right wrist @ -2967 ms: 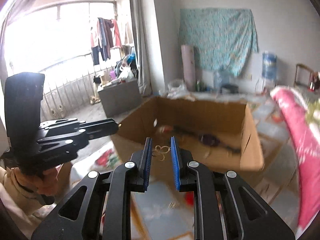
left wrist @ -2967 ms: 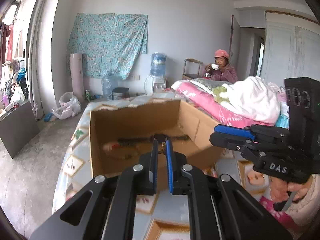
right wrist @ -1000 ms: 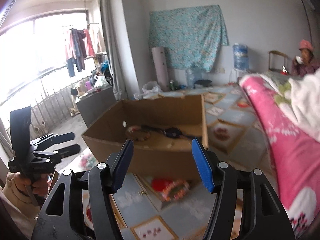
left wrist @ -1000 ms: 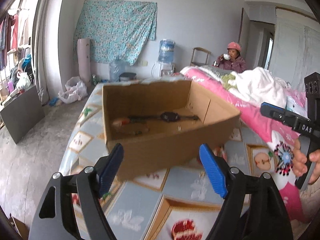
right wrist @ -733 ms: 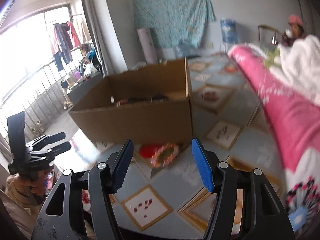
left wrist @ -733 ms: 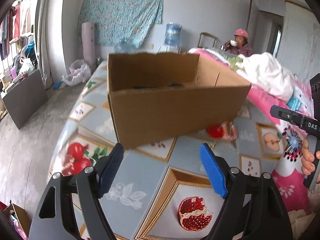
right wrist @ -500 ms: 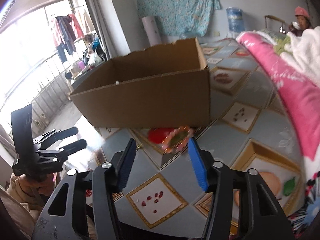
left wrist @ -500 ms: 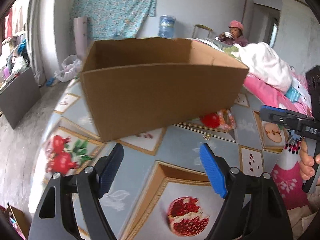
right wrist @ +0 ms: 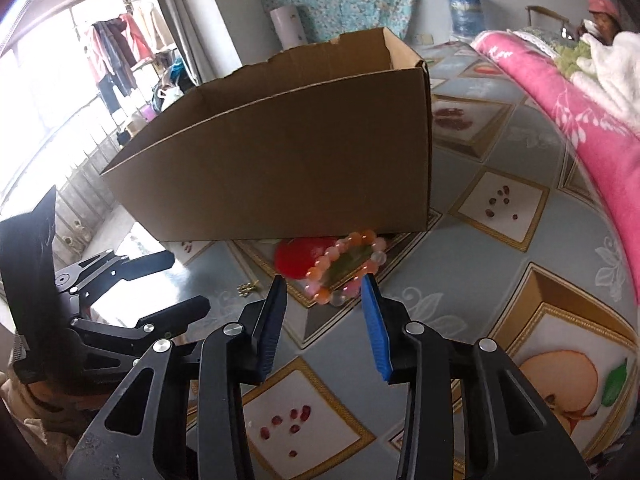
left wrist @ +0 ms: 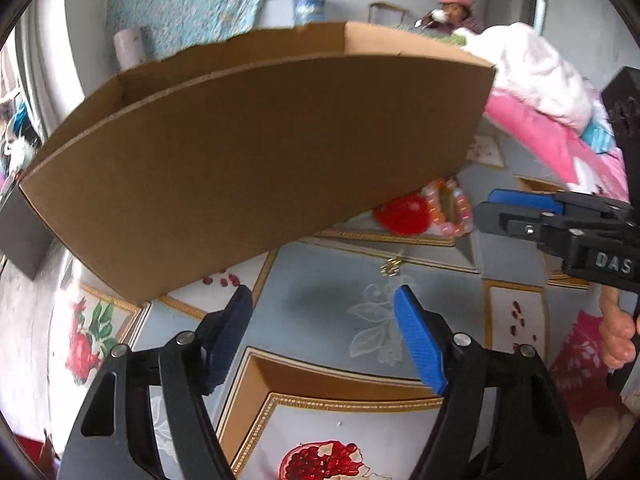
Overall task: Organize jewelry
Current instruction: 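Lower the right gripper onto the pink-orange bead bracelet and close it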
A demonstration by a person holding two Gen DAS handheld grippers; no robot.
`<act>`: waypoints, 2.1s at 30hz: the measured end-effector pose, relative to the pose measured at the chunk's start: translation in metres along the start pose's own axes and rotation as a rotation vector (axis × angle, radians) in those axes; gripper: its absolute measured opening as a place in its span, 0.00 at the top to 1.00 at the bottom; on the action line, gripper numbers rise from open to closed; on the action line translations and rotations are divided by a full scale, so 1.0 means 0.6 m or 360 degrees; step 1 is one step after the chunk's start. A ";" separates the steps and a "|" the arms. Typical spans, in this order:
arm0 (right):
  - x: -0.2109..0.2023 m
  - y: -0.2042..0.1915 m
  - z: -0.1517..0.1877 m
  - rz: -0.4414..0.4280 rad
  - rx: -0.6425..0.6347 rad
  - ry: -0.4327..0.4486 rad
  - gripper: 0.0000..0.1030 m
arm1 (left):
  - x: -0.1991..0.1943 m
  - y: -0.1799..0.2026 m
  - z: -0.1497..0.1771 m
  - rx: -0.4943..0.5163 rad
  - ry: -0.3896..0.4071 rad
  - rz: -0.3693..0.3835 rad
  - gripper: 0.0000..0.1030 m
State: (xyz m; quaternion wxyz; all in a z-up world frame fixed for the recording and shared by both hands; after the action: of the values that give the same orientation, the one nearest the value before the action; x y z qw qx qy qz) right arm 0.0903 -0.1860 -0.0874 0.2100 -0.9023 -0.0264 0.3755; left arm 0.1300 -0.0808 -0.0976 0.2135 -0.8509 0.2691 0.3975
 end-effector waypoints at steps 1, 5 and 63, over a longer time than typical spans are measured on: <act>0.001 0.001 0.000 0.0006 0.0005 -0.0005 0.57 | 0.003 -0.002 0.001 -0.0006 -0.0024 -0.0007 0.31; 0.001 0.009 0.001 0.0029 0.0037 -0.0022 0.49 | 0.015 -0.008 0.011 -0.0043 -0.0128 -0.0040 0.26; 0.064 -0.019 0.004 0.0200 -0.0122 -0.0101 0.93 | 0.020 -0.016 0.026 -0.0130 -0.0141 -0.0074 0.05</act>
State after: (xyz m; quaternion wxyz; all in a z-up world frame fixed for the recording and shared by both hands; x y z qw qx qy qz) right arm 0.1172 -0.1667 -0.1097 0.1505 -0.8972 0.0092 0.4151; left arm 0.1339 -0.0678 -0.1152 0.1996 -0.8464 0.2232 0.4403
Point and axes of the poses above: each gripper's, at about its wrist camera, not at the fingertips, and x roughly the way its jaws point, y to its right, z to its underside, the point moved 8 cm from there along x, roughly the way its jaws point, and after that the axes turned 14 degrees about x, right-handed, at the moved point
